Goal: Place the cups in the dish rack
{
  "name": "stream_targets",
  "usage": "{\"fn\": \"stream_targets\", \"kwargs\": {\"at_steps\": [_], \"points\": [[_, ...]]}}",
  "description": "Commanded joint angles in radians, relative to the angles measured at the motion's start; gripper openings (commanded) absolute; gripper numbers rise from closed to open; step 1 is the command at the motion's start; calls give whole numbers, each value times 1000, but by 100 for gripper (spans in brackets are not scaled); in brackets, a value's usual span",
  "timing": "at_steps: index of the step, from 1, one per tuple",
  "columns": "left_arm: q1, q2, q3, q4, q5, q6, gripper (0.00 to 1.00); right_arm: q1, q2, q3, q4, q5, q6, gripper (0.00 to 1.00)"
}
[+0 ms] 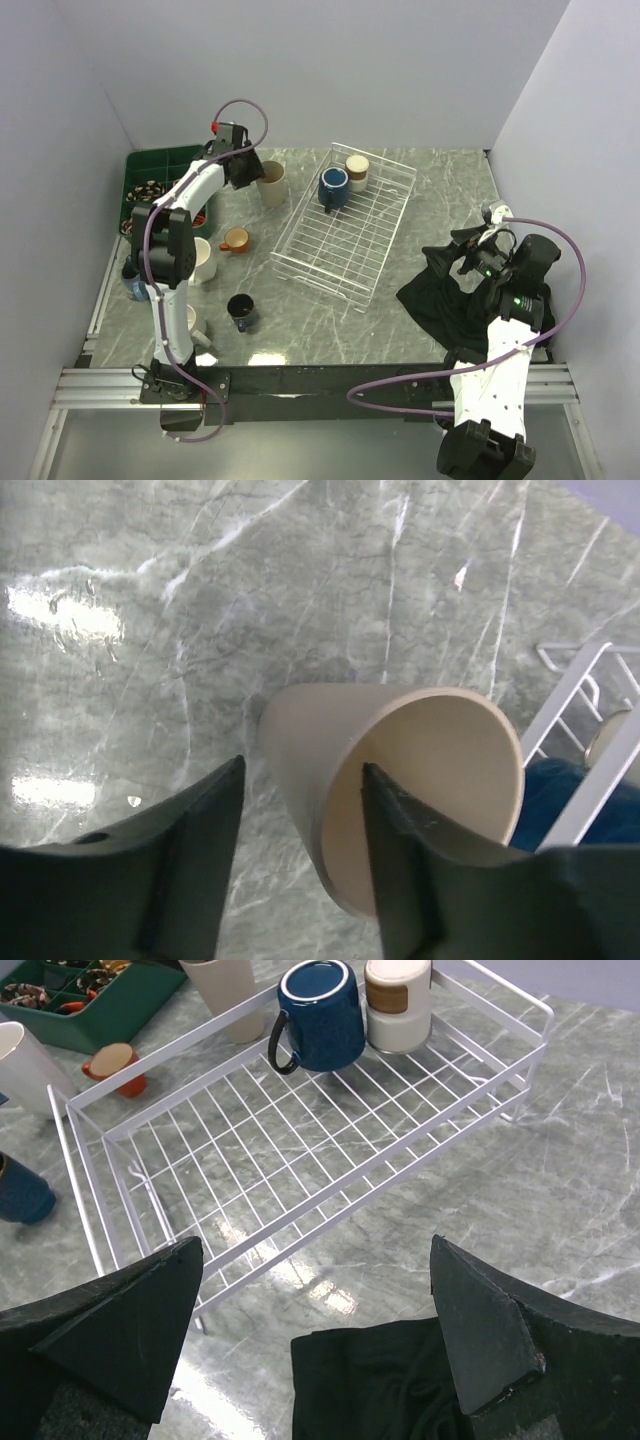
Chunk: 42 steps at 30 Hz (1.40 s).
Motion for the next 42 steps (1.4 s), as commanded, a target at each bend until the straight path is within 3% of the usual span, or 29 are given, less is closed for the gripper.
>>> {"fn": "stream_targets", "kwargs": {"at_steps": [1, 5, 11, 17, 22, 27, 29, 31, 35, 40, 42], "points": [[1, 9, 53, -24, -16, 19, 46, -7, 0, 30, 5, 8, -18, 100], [13, -4, 31, -1, 20, 19, 21, -8, -3, 30, 4, 6, -19, 100], [63, -80, -60, 90, 152, 5, 2, -11, -11, 30, -3, 5, -24, 100], [148, -301, -327, 366, 424, -66, 1, -11, -19, 53, -88, -27, -123, 100], [189, -499, -478, 525, 597, -135, 1, 4, 15, 82, -208, -185, -283, 100], [195, -632, -622, 614, 744, -214, 1, 90, 131, 305, -562, -147, -548, 100], [197, -685, -683, 678, 830, -282, 1, 168, 161, 416, -637, -114, -556, 100], [195, -737, -717, 717, 879, -323, 1, 241, 190, 498, -630, -80, -471, 100], [185, -840, -862, 1000, 956, -579, 1, 486, 248, 601, -512, 24, -186, 100], [121, -942, -953, 1171, 927, -780, 1, 614, 355, 737, -403, 29, 95, 100], [99, -962, -993, 1260, 886, -842, 1, 656, 377, 739, -318, 66, 317, 100]]}}
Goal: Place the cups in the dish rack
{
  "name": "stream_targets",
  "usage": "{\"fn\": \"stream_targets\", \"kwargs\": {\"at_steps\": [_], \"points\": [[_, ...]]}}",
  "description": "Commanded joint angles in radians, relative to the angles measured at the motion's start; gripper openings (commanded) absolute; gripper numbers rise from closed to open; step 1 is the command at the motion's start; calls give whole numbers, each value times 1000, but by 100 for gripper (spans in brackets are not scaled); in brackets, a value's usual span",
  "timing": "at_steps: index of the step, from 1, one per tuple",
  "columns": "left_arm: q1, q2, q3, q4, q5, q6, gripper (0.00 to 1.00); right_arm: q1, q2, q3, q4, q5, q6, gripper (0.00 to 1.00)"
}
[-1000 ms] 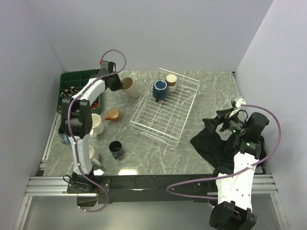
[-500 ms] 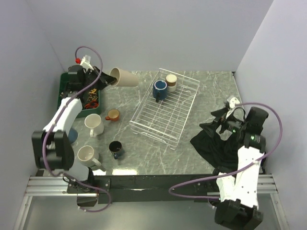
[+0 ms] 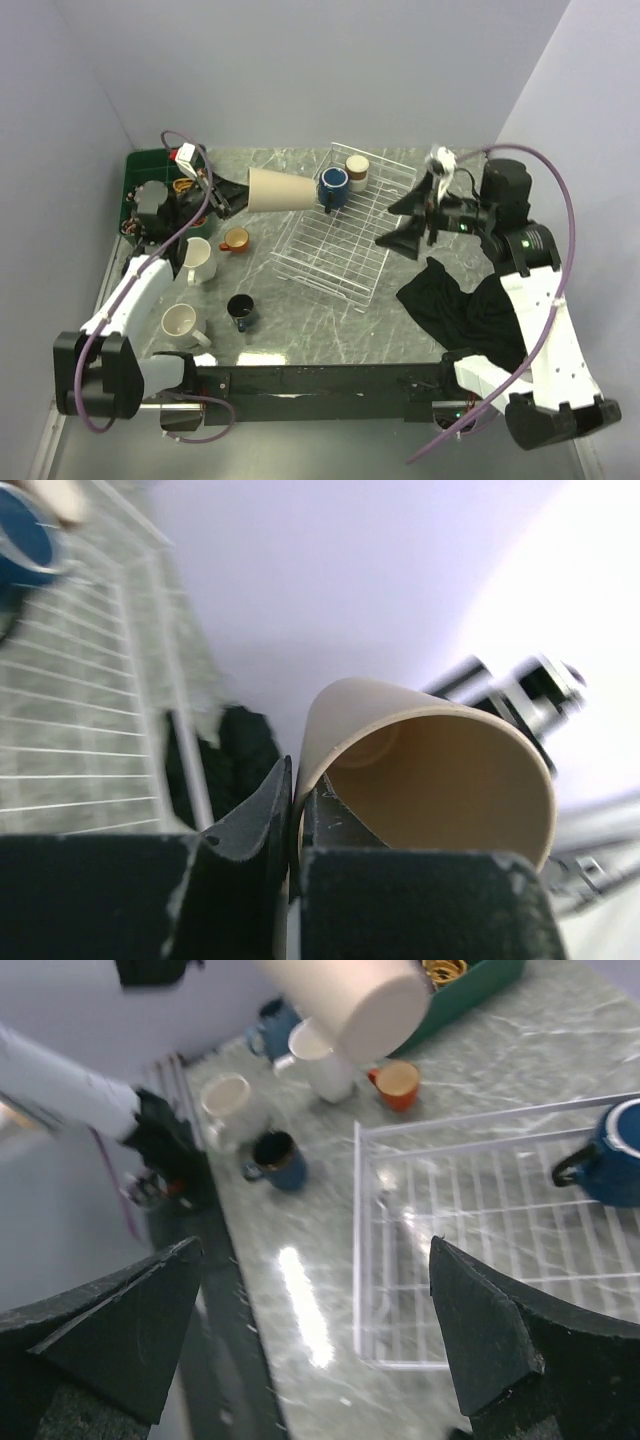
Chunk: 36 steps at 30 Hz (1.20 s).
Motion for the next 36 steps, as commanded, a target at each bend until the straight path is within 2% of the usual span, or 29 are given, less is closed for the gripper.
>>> {"fn": "stream_targets", "kwargs": {"at_steps": [1, 2, 6, 10, 14, 17, 24, 36], "points": [[-68, -94, -55, 335, -23, -278, 1, 73, 63, 55, 219, 83, 448, 100], [-79, -101, -81, 358, -40, -307, 1, 81, 82, 59, 242, 90, 550, 100], [-146, -118, -116, 418, -138, -400, 1, 115, 112, 61, 354, 131, 760, 100], [-223, -122, -116, 407, -227, -418, 1, 145, 113, 7, 583, 55, 948, 100], [-272, -102, -110, 425, -287, -427, 1, 167, 127, -46, 742, 2, 1137, 100], [-311, -73, -102, 442, -307, -430, 1, 190, 138, -69, 800, -4, 1174, 100], [-375, -19, -83, 456, -362, -423, 1, 224, 155, -56, 824, 8, 1182, 100], [-455, -2, -104, 464, -472, -403, 1, 228, 187, -19, 687, 182, 1030, 100]]}}
